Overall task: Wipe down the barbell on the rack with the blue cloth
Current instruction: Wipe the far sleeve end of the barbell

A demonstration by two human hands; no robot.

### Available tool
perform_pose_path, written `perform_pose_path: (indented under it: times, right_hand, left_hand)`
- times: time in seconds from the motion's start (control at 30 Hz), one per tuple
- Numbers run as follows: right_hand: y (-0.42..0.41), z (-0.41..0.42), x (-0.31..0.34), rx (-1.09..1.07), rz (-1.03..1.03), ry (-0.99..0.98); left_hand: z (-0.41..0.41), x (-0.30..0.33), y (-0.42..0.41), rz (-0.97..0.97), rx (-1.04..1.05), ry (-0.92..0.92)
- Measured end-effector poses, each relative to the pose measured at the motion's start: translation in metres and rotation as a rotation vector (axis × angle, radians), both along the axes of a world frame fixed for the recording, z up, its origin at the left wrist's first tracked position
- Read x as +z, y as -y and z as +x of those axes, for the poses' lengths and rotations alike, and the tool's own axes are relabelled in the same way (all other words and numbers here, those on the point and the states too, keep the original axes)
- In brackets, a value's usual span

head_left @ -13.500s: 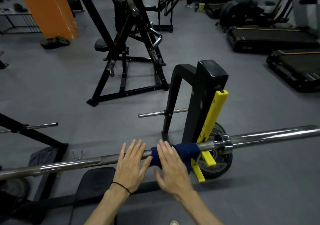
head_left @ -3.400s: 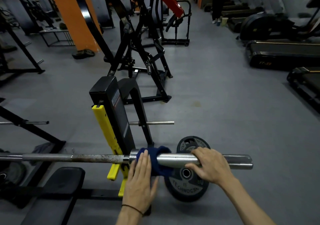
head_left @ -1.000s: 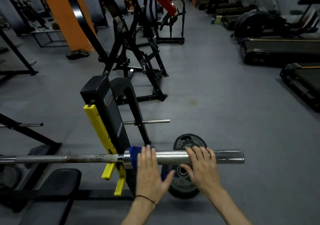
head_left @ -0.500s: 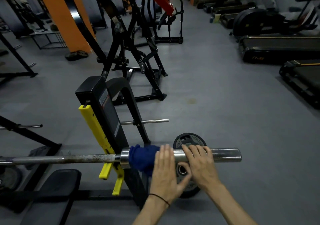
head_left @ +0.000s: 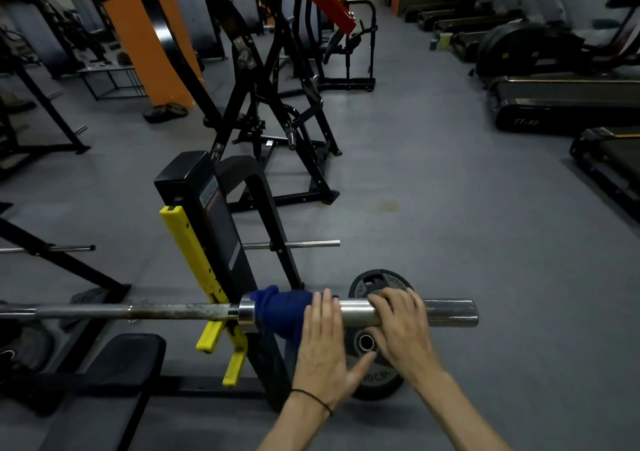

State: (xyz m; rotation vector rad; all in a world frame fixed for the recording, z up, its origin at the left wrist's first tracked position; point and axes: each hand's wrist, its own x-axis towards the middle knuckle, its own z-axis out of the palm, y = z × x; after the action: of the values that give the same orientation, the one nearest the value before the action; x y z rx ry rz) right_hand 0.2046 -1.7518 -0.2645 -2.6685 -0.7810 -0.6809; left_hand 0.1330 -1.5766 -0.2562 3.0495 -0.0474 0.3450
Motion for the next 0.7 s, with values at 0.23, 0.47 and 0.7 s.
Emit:
perform_pose_path:
  times: [0.23, 0.47, 0.7]
  right_hand:
    - [0.005, 0.004, 0.002, 0.008, 0.033, -0.019]
    - [0.002, 0.005, 0.002, 0.008, 0.019, -0.017]
    - [0.005, 0.005, 0.005, 0.031, 0.077, 0.019]
  left_hand:
    - [-0.025, -0.002, -0.085, 0.067, 0.031, 0.055]
    - [-0.003, -0.002, -0.004, -0.039, 0.139, 0.019]
    - [-0.016, 0.006, -0.058, 0.033, -0.010, 0.058]
